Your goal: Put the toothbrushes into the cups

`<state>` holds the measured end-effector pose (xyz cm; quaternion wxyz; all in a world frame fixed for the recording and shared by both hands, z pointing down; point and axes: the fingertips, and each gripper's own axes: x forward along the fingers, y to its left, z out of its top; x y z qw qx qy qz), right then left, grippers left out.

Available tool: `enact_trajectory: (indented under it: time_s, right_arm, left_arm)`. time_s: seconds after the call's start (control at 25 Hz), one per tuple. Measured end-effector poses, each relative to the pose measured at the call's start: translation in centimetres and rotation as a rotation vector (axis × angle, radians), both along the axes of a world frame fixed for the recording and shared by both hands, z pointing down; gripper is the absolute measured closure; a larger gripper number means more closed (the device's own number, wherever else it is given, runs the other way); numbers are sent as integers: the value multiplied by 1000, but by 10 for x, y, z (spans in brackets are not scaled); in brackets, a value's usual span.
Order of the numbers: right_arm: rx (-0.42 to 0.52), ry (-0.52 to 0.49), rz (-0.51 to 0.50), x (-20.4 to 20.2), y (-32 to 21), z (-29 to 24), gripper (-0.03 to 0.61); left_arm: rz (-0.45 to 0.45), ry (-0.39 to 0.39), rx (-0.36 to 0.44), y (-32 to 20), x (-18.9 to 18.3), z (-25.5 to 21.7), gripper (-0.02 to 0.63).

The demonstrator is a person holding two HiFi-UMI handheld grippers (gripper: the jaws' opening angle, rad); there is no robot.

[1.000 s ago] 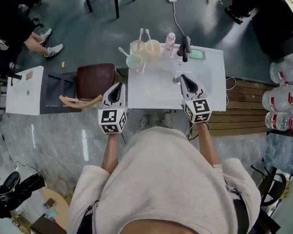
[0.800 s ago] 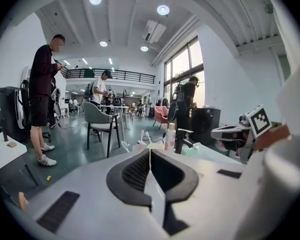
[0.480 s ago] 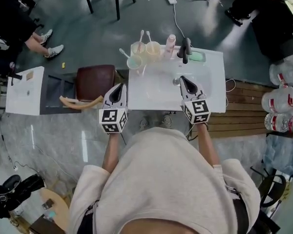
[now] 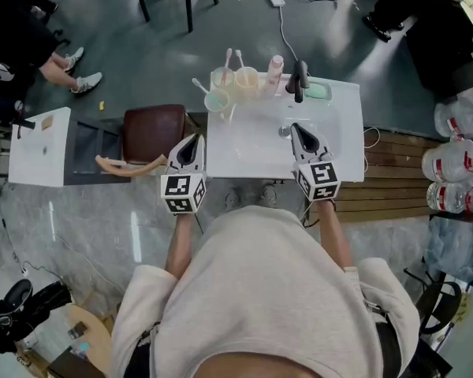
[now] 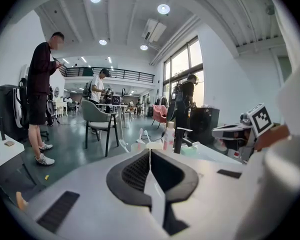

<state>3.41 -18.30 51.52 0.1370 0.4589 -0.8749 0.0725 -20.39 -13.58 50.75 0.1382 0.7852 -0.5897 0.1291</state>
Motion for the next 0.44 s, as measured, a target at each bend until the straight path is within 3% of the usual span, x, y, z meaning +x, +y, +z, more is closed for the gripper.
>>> enact_trajectory:
  time_s: [0.44]
  right_arm:
    - [-6,5,-6,-1,4,1,580]
  left_arm:
    - [2,2,-6,0,0,1,598]
